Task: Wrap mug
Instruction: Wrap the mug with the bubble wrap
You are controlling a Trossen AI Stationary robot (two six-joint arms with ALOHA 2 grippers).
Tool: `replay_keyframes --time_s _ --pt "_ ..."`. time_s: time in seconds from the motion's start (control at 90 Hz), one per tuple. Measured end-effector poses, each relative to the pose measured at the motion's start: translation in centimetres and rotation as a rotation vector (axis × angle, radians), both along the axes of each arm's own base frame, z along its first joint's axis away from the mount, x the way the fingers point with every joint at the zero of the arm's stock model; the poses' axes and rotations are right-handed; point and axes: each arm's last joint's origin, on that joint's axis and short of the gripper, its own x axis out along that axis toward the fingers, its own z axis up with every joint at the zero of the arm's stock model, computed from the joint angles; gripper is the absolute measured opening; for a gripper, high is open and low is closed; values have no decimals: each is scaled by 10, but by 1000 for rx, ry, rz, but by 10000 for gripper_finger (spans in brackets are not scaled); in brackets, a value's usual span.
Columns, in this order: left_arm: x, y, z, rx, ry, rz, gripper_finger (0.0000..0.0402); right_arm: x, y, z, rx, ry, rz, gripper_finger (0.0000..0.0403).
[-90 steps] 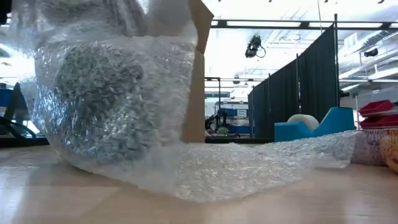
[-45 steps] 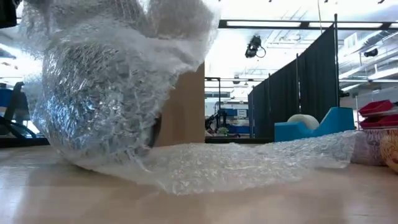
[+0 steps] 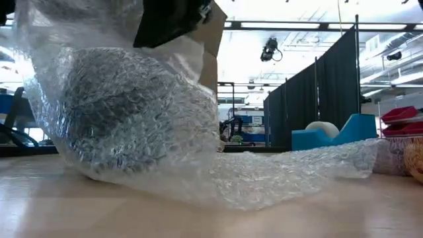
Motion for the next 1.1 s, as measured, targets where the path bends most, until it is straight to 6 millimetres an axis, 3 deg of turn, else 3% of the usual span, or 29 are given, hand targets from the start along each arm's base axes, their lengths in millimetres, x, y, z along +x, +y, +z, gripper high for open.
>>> replay_keyframes --time_s 0.167,0.433,0.644,1.1 --pt "1 -3 1 29 -52 -100 0 3 -8 0 33 -2 18 140" --pt "3 -6 -5 61 -30 -111 0 4 -9 -1 57 -4 19 139" --pt "8 -4 -6 40 -37 -93 0 4 -9 -26 62 0 8 139" --pt "40 -4 -26 20 -61 -113 0 -1 -5 -39 48 3 0 139"
